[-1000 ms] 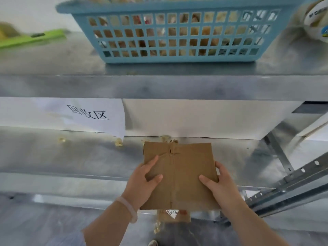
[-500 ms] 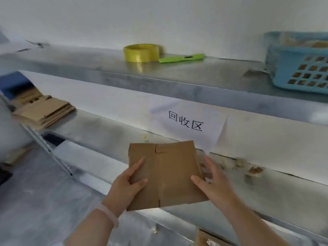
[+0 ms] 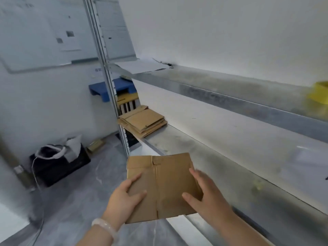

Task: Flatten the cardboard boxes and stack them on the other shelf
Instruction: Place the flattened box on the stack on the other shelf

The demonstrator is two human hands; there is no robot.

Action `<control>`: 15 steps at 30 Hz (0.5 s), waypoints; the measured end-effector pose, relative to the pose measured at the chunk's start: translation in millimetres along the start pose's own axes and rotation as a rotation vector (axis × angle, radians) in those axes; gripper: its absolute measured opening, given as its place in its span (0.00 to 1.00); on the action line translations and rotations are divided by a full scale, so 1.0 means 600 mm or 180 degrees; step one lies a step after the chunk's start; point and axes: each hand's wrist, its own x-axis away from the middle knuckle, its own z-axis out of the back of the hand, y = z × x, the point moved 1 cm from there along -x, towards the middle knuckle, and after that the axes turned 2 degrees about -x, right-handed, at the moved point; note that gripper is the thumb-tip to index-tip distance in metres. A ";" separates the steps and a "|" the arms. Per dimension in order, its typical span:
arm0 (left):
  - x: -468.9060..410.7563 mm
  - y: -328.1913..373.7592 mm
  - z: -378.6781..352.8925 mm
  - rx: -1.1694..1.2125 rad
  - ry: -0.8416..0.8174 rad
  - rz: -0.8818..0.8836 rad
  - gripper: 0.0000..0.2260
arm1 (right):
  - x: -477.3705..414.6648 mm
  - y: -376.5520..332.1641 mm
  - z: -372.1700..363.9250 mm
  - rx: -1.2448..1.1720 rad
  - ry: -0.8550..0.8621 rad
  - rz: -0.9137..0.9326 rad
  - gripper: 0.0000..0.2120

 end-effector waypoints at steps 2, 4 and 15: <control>-0.042 -0.013 0.030 0.0020 0.0071 0.0037 0.23 | -0.053 -0.015 -0.028 0.0107 -0.0028 0.0081 0.31; -0.090 -0.023 0.051 0.0029 0.0100 0.0044 0.24 | -0.110 -0.024 -0.050 0.0195 -0.0007 0.0085 0.32; -0.448 0.012 0.124 0.0041 0.0030 -0.0033 0.23 | -0.463 -0.042 -0.117 0.0502 -0.0063 0.0294 0.35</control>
